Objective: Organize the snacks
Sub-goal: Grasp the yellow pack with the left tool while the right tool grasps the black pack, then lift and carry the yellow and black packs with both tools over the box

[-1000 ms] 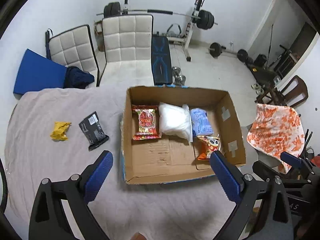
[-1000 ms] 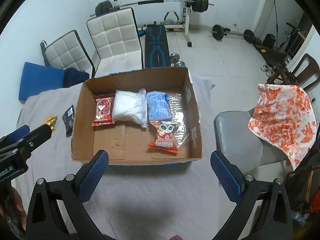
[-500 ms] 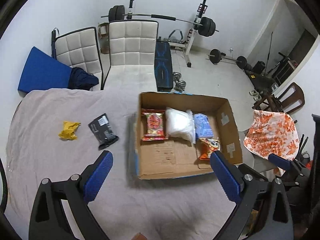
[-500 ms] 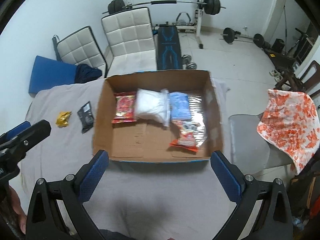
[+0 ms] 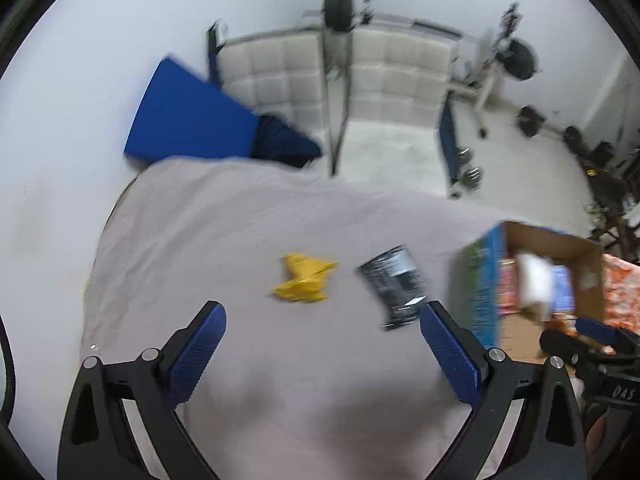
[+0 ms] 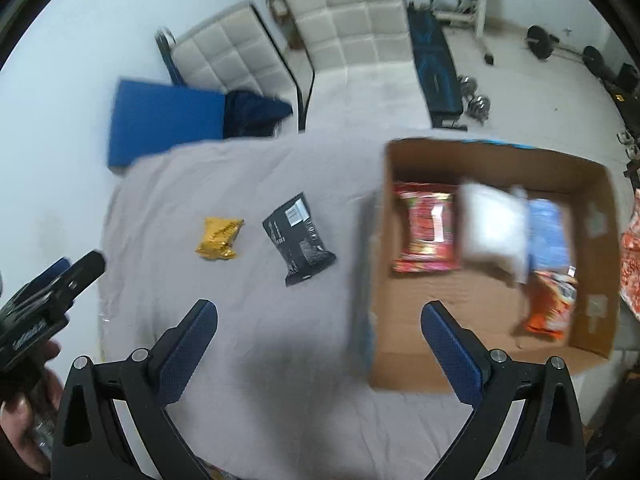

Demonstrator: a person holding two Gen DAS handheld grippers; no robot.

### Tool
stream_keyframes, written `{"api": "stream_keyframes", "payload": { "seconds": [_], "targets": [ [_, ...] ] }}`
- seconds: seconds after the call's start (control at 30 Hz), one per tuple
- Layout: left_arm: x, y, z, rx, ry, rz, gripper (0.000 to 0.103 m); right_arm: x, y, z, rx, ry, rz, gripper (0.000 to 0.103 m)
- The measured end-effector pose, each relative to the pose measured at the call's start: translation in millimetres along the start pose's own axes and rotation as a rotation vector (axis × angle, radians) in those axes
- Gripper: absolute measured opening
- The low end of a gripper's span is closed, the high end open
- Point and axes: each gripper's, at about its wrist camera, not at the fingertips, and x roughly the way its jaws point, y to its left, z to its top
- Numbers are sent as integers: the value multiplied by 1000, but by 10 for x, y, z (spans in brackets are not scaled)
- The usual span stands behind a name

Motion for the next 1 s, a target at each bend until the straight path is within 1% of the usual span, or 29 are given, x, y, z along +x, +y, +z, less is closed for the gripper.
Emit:
{"api": "stream_keyframes", "payload": {
  "seconds": [0.03, 0.1, 0.13, 0.2, 0.27, 0.3, 0.33, 0.37, 0.4, 0.43, 0.47, 0.5, 0.53, 0.6, 0.63, 0.67, 0.73, 0.8, 0.83, 0.87, 0.93, 0.97, 1.0],
  "targets": [
    [188, 131, 35, -7, 39, -11, 100, 230, 92, 103, 0, 27, -8, 103],
    [441, 274, 66, -23, 85, -7, 100, 551, 194, 229, -6, 69, -26, 103],
    [652, 358, 103, -27, 130, -25, 100, 747, 245, 306, -8, 99, -43, 103],
    [952, 470, 153, -41, 189, -39, 100, 1128, 302, 438, -6, 151, -65, 103],
    [1227, 507, 218, -54, 234, -61, 100, 1408, 322, 522, -5, 191, -93, 103],
    [1350, 513, 251, -51, 255, -71, 100, 1531, 333, 544, -6, 212, -99, 102],
    [1558, 492, 295, -40, 295, -88, 100, 1683, 335, 567, -3, 237, -107, 101],
    [1685, 472, 305, -34, 315, -89, 100, 1816, 333, 583, 1, 258, -119, 100],
    [1804, 438, 316, -22, 335, -91, 100, 1904, 339, 591, 0, 273, -128, 100],
    [1986, 398, 330, -4, 365, -99, 100, 1976, 391, 607, -23, 263, -184, 100],
    [2109, 357, 337, 5, 387, -104, 100, 1990, 446, 615, -44, 249, -201, 100],
    [2223, 324, 342, 13, 408, -117, 100, 2018, 494, 624, -65, 247, -195, 98],
    [2392, 289, 336, 22, 442, -129, 100, 2074, 525, 628, -63, 268, -172, 96],
    [2560, 253, 330, 35, 459, -125, 99, 2141, 549, 625, -58, 288, -171, 96],
    [2659, 229, 323, 42, 470, -136, 96, 2180, 571, 625, -70, 290, -177, 96],
    [2705, 225, 315, 43, 477, -131, 90, 2231, 594, 626, -84, 294, -193, 96],
    [2802, 218, 291, 52, 499, -131, 60, 2364, 627, 630, -107, 321, -211, 96],
    [2840, 230, 243, 55, 514, -132, 49, 2461, 628, 643, -116, 341, -216, 96],
    [2794, 241, 226, 63, 487, -115, 47, 2544, 633, 648, -120, 355, -222, 96],
    [2780, 256, 204, 60, 483, -108, 47, 2591, 629, 654, -117, 362, -225, 94],
    [2748, 345, 126, 17, 483, -118, 46, 2734, 615, 665, -104, 389, -232, 76],
    [2730, 383, 82, -1, 483, -120, 46, 2781, 611, 665, -89, 401, -227, 70],
    [2707, 407, 46, -12, 481, -123, 46, 2791, 607, 668, -68, 396, -233, 69]
  ]
}}
